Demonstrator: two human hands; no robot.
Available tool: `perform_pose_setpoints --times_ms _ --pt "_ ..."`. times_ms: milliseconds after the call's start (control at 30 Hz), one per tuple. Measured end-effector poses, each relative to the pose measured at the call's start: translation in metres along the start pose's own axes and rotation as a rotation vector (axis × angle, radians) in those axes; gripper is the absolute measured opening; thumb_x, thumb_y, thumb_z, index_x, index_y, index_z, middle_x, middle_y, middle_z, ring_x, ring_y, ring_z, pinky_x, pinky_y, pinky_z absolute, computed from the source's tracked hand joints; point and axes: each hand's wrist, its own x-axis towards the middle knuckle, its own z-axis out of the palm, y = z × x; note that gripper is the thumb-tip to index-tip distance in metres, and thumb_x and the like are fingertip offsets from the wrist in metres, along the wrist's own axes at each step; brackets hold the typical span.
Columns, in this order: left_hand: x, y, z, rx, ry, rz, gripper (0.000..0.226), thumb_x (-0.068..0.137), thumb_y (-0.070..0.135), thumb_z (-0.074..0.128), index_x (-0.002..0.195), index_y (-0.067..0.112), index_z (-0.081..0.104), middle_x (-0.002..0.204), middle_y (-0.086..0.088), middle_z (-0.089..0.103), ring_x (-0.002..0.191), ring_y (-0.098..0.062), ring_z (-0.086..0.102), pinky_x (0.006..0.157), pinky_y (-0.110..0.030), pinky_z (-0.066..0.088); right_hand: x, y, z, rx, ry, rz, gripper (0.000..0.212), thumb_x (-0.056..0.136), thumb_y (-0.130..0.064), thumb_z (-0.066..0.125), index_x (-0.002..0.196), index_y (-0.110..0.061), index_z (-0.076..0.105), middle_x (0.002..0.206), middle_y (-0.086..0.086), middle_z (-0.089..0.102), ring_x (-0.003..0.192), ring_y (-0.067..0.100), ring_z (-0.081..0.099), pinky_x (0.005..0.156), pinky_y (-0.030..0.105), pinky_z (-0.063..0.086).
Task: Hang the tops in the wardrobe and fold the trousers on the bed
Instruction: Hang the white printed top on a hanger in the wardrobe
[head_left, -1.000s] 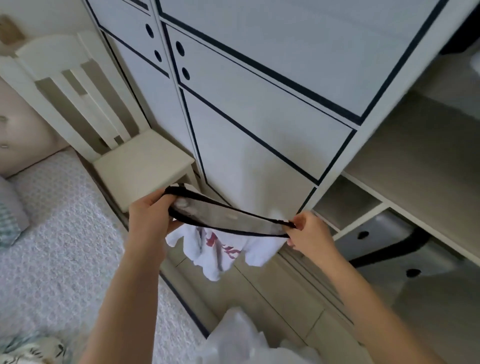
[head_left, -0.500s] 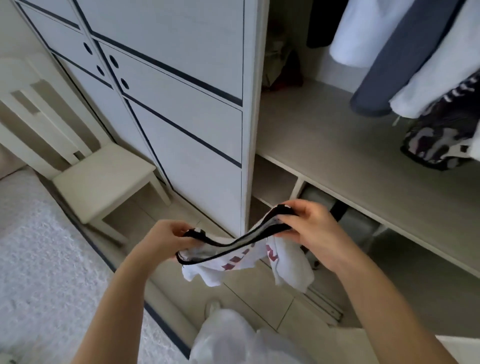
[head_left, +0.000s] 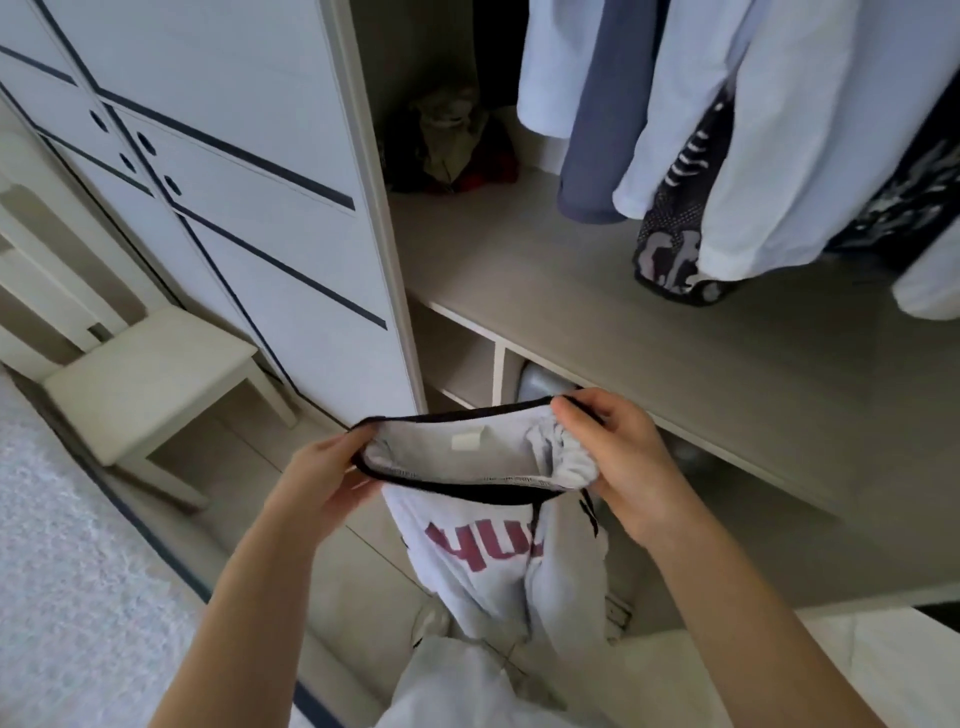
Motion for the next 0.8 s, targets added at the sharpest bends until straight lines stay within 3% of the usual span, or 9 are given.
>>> perform_pose_setpoints --times_ms 100,200,300,333,467,600,700,800 --pt "-0.005 0.015 0.010 -0.241 -0.144 -0.087 0.019 0.096 0.015 0.057 0.108 0.002 0.064 0.082 -0.006 0.070 0.071 -0.015 0.068 0.060 -0.027 0.059 0.001 0.005 -0.013 -0.290 0.134 -0.116 0.013 0.086 -0.034 0.070 0.089 -0.021 0.068 0.082 -0.005 0.071 0.075 0.004 0.067 0.060 0.017 0.051" --pt "-0.016 0.024 0.019 -0.094 -0.263 -0.092 0.033 0.091 0.018 0.060 0.122 0.006 0.063 0.098 -0.005 0.069 0.080 -0.015 0.066 0.071 -0.026 0.059 0.008 0.009 -0.028 -0.345 0.257 -0.127 0.015 0.088 -0.036 0.066 0.085 -0.021 0.065 0.078 -0.003 0.069 0.071 0.006 0.067 0.055 0.016 0.050" --pt "-0.024 0.033 0.026 0.062 -0.297 -0.071 0.042 0.077 0.021 0.069 0.114 0.002 0.068 0.108 -0.011 0.070 0.092 -0.022 0.064 0.096 -0.034 0.048 0.015 0.008 -0.039 -0.258 0.304 -0.061 0.014 0.089 -0.036 0.064 0.086 -0.022 0.063 0.082 -0.001 0.070 0.072 0.012 0.070 0.053 0.023 0.055" --pt "-0.025 0.037 0.027 0.092 -0.307 -0.061 0.042 0.077 0.023 0.070 0.112 0.001 0.069 0.108 -0.013 0.071 0.092 -0.024 0.065 0.095 -0.035 0.050 0.017 0.006 -0.041 -0.241 0.307 -0.055 0.014 0.090 -0.035 0.064 0.087 -0.022 0.063 0.085 0.000 0.070 0.071 0.012 0.070 0.053 0.024 0.056" --pt "-0.029 0.055 0.030 0.124 -0.365 -0.040 0.037 0.082 0.030 0.069 0.106 0.002 0.074 0.103 -0.015 0.073 0.081 -0.023 0.070 0.068 -0.030 0.060 0.026 -0.003 -0.041 -0.175 0.345 -0.072 0.014 0.091 -0.033 0.064 0.089 -0.020 0.062 0.088 0.003 0.070 0.075 0.015 0.071 0.056 0.031 0.059" --pt "-0.030 0.081 0.046 0.286 -0.238 0.207 0.040 0.076 0.034 0.072 0.099 0.003 0.075 0.103 -0.019 0.073 0.086 -0.025 0.072 0.070 -0.034 0.061 0.034 -0.018 -0.039 -0.273 0.332 -0.118 0.012 0.091 -0.034 0.063 0.092 -0.023 0.062 0.095 0.002 0.068 0.084 0.019 0.070 0.063 0.040 0.062" --pt "-0.036 0.102 0.064 0.359 -0.200 0.369 0.026 0.085 0.034 0.069 0.093 0.011 0.076 0.094 -0.012 0.076 0.084 -0.024 0.074 0.063 -0.027 0.059 0.039 -0.031 -0.036 -0.349 0.316 -0.173 0.006 0.092 -0.034 0.062 0.088 -0.030 0.059 0.089 0.000 0.067 0.068 0.016 0.071 0.055 0.031 0.060" --pt "-0.040 0.123 0.086 0.419 -0.210 0.497 0.023 0.092 0.033 0.065 0.088 0.014 0.078 0.091 -0.009 0.076 0.084 -0.023 0.074 0.070 -0.030 0.060 0.044 -0.044 -0.034 -0.442 0.302 -0.226 0.007 0.093 -0.033 0.060 0.086 -0.029 0.059 0.083 0.001 0.067 0.058 0.014 0.070 0.051 0.030 0.059"
